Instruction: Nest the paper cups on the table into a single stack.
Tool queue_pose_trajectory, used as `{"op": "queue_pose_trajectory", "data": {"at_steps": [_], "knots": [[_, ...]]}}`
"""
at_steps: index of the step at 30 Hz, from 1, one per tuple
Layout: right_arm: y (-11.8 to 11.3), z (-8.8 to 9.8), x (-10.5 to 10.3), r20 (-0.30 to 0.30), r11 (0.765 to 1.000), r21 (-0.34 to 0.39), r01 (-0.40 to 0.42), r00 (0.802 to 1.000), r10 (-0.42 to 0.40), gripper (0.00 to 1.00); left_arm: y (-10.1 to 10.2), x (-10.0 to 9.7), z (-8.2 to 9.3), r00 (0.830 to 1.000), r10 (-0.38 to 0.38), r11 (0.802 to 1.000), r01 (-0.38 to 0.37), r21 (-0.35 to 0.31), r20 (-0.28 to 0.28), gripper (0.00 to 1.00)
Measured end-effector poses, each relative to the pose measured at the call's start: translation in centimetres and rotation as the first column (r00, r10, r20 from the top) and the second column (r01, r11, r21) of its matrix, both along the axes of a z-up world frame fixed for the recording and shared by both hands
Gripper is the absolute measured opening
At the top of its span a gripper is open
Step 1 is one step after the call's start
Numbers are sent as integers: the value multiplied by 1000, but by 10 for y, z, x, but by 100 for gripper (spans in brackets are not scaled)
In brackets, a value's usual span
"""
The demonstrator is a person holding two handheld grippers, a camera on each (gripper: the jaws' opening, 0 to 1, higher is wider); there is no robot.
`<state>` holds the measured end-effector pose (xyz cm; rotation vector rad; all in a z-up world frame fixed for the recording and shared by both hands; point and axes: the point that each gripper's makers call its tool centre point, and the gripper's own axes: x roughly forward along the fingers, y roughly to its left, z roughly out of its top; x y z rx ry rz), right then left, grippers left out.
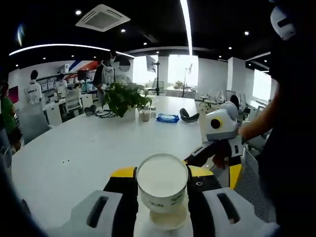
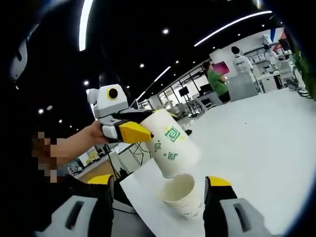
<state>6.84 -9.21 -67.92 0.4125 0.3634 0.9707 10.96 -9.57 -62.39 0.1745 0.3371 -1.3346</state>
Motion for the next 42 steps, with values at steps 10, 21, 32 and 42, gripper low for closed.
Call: {"op": "queue_pose_trajectory", "data": {"at_steps": [10, 21, 32, 42], "knots": [[-2, 9, 4, -21, 998, 66, 20, 1000, -18, 71, -2, -11, -2, 999, -40, 999, 40, -5, -7, 37], [-17, 25, 15, -47, 986, 143, 86, 996, -80, 62, 10, -15, -21, 999, -29, 998, 30, 48, -16, 37], [-24, 47, 18, -98, 962, 259, 90, 993, -67, 30, 17, -20, -34, 999, -17, 997, 20, 78, -35, 37], [-19, 57, 15, -55, 968, 244, 61, 997, -50, 12, 19, -25, -52, 999, -22, 992, 28, 125, -49, 37]]}}
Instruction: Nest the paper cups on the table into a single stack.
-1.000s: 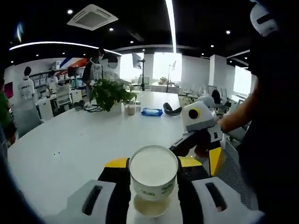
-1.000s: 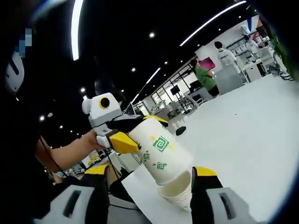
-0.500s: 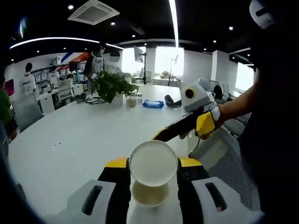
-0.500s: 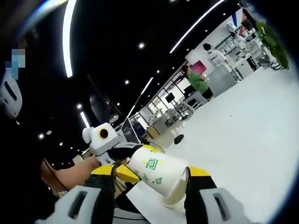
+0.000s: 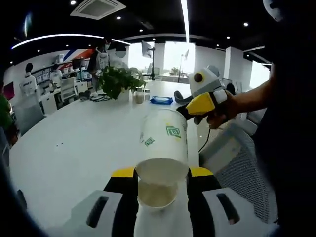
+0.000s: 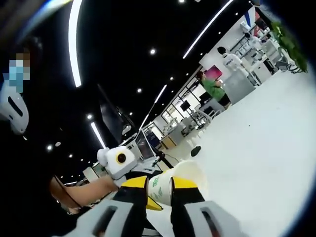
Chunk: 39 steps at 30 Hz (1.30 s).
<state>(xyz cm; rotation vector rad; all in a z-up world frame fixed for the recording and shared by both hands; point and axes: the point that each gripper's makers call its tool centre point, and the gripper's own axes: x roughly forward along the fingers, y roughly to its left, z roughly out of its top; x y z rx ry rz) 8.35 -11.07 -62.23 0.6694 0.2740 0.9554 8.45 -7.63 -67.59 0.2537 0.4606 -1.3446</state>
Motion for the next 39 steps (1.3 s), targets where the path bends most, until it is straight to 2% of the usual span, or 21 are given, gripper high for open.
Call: {"op": "queue_pose_trajectory", "data": {"at_steps": [6, 11, 14, 15, 18, 21, 25, 33, 39], "knots": [[4, 0, -2, 34, 999, -43, -13, 999, 15, 0, 3, -2, -8, 1000, -1, 1000, 1, 17, -9, 36], [5, -1, -4, 32, 999, -43, -24, 999, 25, 0, 5, -2, -10, 1000, 9, 1000, -8, 22, -19, 34], [6, 1, -6, 35, 998, -51, -30, 999, 31, 0, 9, 2, -9, 999, 36, 999, -36, 14, -35, 11], [6, 0, -5, 43, 997, -69, -27, 999, 30, 0, 8, 3, -6, 998, 50, 999, -51, -13, -49, 11], [8, -1, -6, 45, 996, -86, -37, 998, 41, 0, 7, 6, -7, 997, 71, 997, -72, -14, -41, 26], [11, -2, -6, 56, 993, -112, -40, 997, 47, 0, 11, 9, -10, 997, 79, 997, -79, 0, -19, 27], [13, 0, -6, 70, 990, -136, -45, 996, 55, 0, 15, 15, -8, 994, 106, 994, -106, -10, 10, 41], [15, -2, -5, 89, 979, -196, -55, 993, 73, 0, 25, 15, -3, 990, 139, 990, -139, -15, 26, 50], [18, -14, -4, 102, 950, -303, -78, 988, 114, 0, 33, 11, -5, 988, 151, 988, -151, -2, 32, 55]]}}
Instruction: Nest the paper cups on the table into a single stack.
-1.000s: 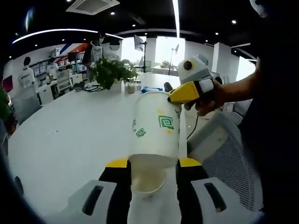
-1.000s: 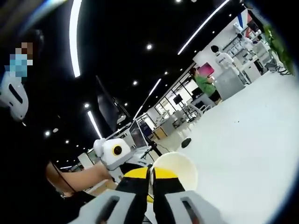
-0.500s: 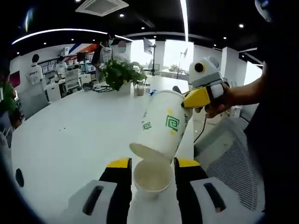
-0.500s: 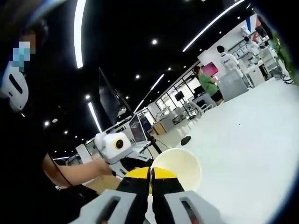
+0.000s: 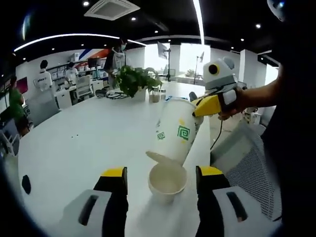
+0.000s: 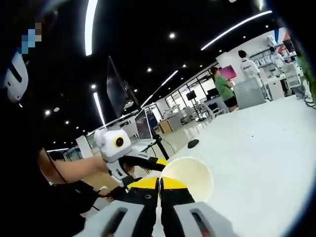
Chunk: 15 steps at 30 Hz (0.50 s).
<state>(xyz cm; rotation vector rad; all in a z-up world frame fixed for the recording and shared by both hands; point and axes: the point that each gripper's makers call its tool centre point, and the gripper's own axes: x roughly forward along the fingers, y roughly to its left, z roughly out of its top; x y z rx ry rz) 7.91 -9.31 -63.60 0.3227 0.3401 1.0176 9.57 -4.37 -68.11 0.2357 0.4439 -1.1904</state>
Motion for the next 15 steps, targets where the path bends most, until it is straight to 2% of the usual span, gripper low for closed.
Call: {"op": "queue_pose_trajectory", "data": {"at_steps": [9, 15], "knots": [[6, -21, -2, 19, 989, -141, -53, 998, 56, 0, 8, -5, -7, 1000, 17, 1000, -17, 24, -5, 55], [9, -48, -6, 14, 961, -264, -86, 996, 93, 0, 10, -8, -13, 1000, 15, 999, -14, 46, -9, 54]]}}
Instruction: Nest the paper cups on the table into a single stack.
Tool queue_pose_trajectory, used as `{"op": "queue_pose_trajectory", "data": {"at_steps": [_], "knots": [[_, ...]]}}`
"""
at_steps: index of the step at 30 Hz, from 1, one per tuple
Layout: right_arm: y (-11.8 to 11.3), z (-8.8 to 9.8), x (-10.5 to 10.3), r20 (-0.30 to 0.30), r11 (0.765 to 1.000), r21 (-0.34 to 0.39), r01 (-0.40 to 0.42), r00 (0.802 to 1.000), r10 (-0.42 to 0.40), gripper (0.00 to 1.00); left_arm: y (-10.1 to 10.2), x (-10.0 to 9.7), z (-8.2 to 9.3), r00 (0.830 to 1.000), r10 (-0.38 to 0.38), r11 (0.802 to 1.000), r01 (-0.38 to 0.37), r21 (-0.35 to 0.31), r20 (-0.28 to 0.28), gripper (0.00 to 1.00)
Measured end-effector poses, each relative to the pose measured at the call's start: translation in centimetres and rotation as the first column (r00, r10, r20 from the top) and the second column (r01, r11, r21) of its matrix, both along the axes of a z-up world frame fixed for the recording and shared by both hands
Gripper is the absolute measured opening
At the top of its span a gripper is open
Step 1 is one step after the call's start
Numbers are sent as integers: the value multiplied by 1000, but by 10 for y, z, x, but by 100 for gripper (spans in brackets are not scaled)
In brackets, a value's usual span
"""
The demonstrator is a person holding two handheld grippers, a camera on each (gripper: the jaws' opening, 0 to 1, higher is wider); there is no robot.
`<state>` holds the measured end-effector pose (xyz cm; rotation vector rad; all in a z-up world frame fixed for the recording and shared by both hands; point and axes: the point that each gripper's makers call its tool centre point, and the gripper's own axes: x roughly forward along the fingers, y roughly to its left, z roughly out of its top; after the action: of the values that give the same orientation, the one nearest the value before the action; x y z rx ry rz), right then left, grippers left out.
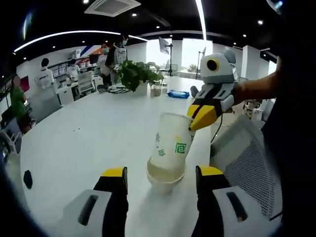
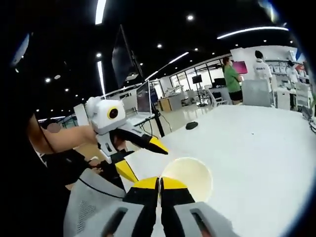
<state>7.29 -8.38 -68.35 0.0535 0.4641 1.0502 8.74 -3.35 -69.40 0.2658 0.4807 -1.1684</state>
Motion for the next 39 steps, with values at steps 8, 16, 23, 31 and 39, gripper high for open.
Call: {"op": "queue_pose_trajectory", "data": {"at_steps": [8, 16, 23, 31, 39], "knots": [[9, -7, -2, 31, 999, -47, -19, 999, 20, 0, 2, -1, -2, 1000, 4, 1000, -4, 7, -3, 53], [12, -5, -2, 56, 995, -88, -37, 998, 42, 0, 5, -1, -6, 1000, 8, 1000, -8, 16, -4, 52], [11, -3, -2, 74, 993, -112, -48, 996, 56, 0, 8, 0, -7, 1000, 8, 1000, -8, 17, -3, 53], [17, -1, 0, 90, 989, -127, -74, 992, 85, 0, 10, 0, -5, 1000, 24, 1000, -24, 10, 1, 53], [29, -6, -3, 90, 984, -142, -110, 988, 123, 0, 16, -2, -7, 999, 45, 999, -45, 5, -3, 53]]}}
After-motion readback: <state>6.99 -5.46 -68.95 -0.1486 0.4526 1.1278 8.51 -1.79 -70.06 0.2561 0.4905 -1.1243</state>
